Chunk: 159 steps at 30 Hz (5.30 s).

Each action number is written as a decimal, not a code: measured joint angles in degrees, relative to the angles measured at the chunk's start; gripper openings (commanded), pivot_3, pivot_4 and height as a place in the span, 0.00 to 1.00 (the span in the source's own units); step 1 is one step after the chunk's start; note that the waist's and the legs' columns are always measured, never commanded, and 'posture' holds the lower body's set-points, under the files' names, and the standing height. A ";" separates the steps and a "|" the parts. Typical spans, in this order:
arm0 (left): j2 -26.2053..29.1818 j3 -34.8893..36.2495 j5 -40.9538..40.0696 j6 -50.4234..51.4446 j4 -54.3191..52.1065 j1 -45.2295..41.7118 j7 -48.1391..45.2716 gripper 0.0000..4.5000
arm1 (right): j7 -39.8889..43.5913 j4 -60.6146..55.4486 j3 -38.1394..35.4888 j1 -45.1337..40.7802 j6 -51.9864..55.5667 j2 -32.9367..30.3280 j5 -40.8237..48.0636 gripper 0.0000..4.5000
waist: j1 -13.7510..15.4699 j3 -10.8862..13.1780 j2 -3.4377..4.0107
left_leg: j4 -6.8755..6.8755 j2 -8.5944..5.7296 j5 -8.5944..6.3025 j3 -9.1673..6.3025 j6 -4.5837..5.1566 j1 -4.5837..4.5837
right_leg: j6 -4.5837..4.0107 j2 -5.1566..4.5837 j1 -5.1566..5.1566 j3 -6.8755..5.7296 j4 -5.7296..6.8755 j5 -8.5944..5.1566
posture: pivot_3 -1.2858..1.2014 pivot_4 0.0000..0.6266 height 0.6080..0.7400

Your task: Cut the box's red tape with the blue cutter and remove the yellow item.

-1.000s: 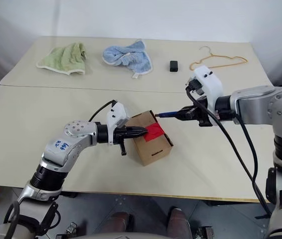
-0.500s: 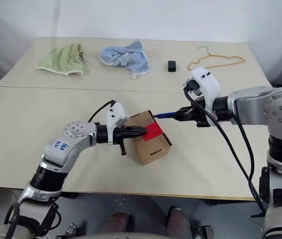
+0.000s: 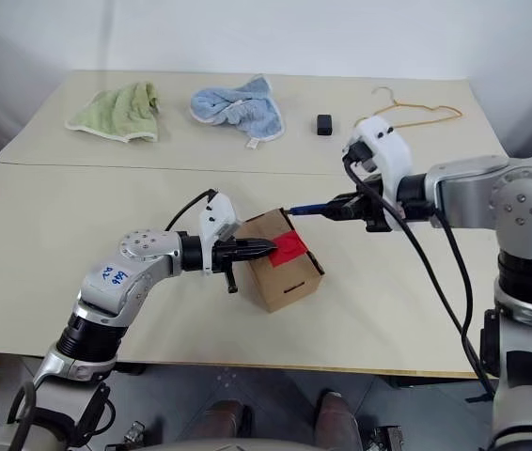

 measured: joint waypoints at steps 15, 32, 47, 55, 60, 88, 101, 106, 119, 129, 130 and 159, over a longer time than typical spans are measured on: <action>0.28 0.03 -0.38 0.65 -0.29 0.00 0.22 0.00 | 0.18 -1.20 -1.14 0.66 0.02 0.43 -1.49 0.04 | -0.01 -0.01 0.01 | 0.00 0.00 0.00 0.00 0.00 0.01 | 0.00 0.00 0.00 0.00 0.01 0.00 | 0.52 0.24 1.00; 0.30 -0.05 -0.40 0.59 -0.21 -0.06 0.11 0.00 | 0.87 -2.15 -1.98 2.07 -0.04 1.52 -3.14 0.04 | -0.01 -0.01 0.01 | 0.01 0.00 0.00 0.00 0.00 0.02 | 0.00 0.00 0.01 0.01 0.02 0.00 | 0.52 0.24 1.00; 0.38 -0.10 -0.41 0.64 -0.26 -0.06 -0.29 0.00 | 2.14 -2.70 -2.12 2.59 -0.25 1.42 -4.23 0.04 | -0.01 -0.01 0.02 | 0.02 0.00 0.00 0.00 0.00 0.02 | 0.00 0.00 0.01 0.01 0.02 0.00 | 0.52 0.24 1.00; 0.38 -0.35 -0.39 0.66 -0.18 -0.30 -0.45 0.00 | 3.36 -2.97 -2.12 3.54 0.04 0.67 -4.69 0.04 | 0.00 -0.01 0.02 | 0.02 -0.01 0.00 0.00 0.00 0.01 | 0.00 0.00 0.01 0.01 0.02 0.00 | 0.52 0.24 1.00; 0.43 -0.40 -0.40 0.66 -0.13 -0.38 -0.52 0.00 | 3.74 -3.05 -2.13 3.58 0.03 0.66 -4.79 0.04 | -0.01 -0.01 0.02 | 0.02 -0.01 0.00 0.00 0.00 0.01 | 0.00 0.00 0.00 0.01 0.02 0.00 | 0.52 0.24 1.00; -0.10 -2.28 1.43 -0.81 -0.19 -0.55 1.12 0.00 | -1.79 13.24 16.65 -14.37 0.08 -3.27 5.58 0.04 | -0.54 -0.03 0.04 | 0.04 0.01 0.00 0.01 0.00 0.04 | -0.02 0.00 0.02 0.03 0.02 0.01 | 0.52 0.24 1.00; -1.22 -2.98 1.82 -1.99 0.50 -0.71 1.55 0.00 | -22.52 18.39 18.56 -16.83 0.07 -2.19 24.21 0.04 | -1.24 -0.04 0.05 | 0.07 0.01 0.01 0.01 -0.03 0.05 | -0.02 0.00 0.02 0.03 0.06 0.02 | 0.52 0.24 1.00; -1.29 -3.32 1.82 -2.36 0.82 -0.87 1.41 0.00 | -29.63 18.28 19.39 -17.01 0.07 -3.35 32.09 0.04 | -1.20 -0.04 0.05 | 0.06 0.01 0.01 0.01 -0.01 0.03 | -0.02 0.00 0.02 0.03 0.03 0.02 | 0.52 0.24 1.00; -1.15 -3.69 1.82 -2.19 1.17 -1.08 1.24 0.00 | -44.53 16.11 25.88 -15.60 -6.06 -9.94 52.45 0.04 | -1.15 -0.05 0.05 | 0.02 0.02 0.00 0.01 0.00 0.03 | -0.03 0.00 0.04 0.03 -0.04 0.02 | 0.52 0.24 1.00; -1.17 -3.89 1.82 -2.05 1.08 -1.08 1.43 0.00 | -44.59 14.90 28.98 -15.84 -9.16 -12.55 55.02 0.04 | -1.05 -0.08 0.03 | 0.02 0.02 -0.02 0.01 0.03 0.03 | -0.03 0.00 0.06 0.03 -0.06 0.02 | 0.52 0.24 1.00; -1.17 -3.89 1.83 -2.02 1.09 -1.07 1.49 0.00 | -44.77 15.54 29.03 -15.90 -9.37 -12.32 55.24 0.04 | -1.05 -0.09 0.03 | 0.02 0.02 -0.02 0.01 0.04 0.04 | -0.03 0.00 0.06 0.03 -0.07 0.02 | 0.52 0.24 1.00; -1.33 -4.23 1.70 -1.60 -0.23 -0.27 1.42 0.00 | -36.03 16.09 34.50 -18.72 -6.61 -18.20 55.88 0.04 | -0.46 -0.23 0.03 | -0.16 0.02 -0.04 0.00 0.07 0.02 | -0.03 0.00 0.05 0.01 -0.24 0.01 | 0.52 0.24 1.00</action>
